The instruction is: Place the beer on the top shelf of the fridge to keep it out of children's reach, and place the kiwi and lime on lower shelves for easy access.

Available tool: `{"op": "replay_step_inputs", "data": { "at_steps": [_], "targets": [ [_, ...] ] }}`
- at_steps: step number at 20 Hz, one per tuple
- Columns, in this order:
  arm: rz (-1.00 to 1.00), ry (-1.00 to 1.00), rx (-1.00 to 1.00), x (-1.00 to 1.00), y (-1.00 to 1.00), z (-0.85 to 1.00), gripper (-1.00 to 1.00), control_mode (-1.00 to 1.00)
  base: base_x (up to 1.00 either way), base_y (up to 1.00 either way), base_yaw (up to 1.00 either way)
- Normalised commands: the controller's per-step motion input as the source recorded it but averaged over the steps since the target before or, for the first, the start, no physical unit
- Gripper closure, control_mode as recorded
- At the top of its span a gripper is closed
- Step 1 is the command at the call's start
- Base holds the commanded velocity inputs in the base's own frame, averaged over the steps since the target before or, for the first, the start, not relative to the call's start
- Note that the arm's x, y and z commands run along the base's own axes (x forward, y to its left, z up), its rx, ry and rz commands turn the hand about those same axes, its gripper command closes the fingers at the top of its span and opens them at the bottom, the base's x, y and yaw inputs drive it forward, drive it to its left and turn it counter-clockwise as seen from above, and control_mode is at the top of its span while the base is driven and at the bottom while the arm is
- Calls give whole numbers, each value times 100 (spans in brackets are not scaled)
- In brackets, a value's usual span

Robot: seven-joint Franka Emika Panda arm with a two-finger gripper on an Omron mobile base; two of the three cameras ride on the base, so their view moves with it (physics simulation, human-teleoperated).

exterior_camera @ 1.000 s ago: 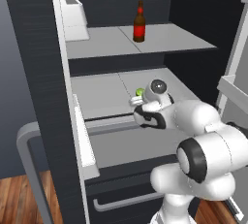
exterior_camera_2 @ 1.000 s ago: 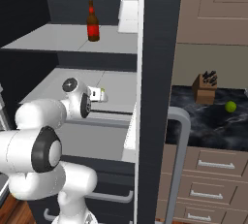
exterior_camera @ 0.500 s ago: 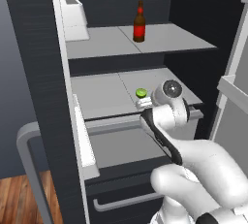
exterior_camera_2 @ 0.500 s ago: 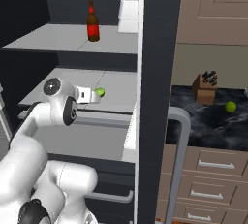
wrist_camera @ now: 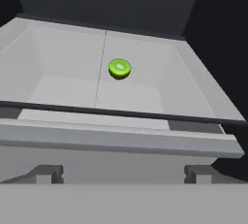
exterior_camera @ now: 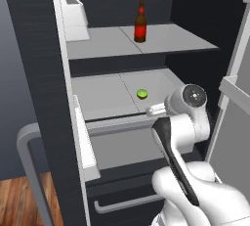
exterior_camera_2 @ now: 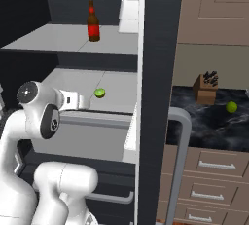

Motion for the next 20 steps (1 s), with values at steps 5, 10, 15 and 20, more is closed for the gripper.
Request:
{"op": "replay_step_inputs", "data": {
  "at_steps": [5, 10, 15, 20],
  "targets": [
    [0, 3, 0, -84, 0, 59, -100, -100, 0, 0, 0],
    [0, 8, 0, -66, 0, 43, -100, -100, 0, 0, 0],
    [0, 5, 0, -62, 0, 15, -100, -100, 0, 0, 0],
    [0, 8, 0, -49, 0, 0, -100, -100, 0, 0, 0]
  ]
}}
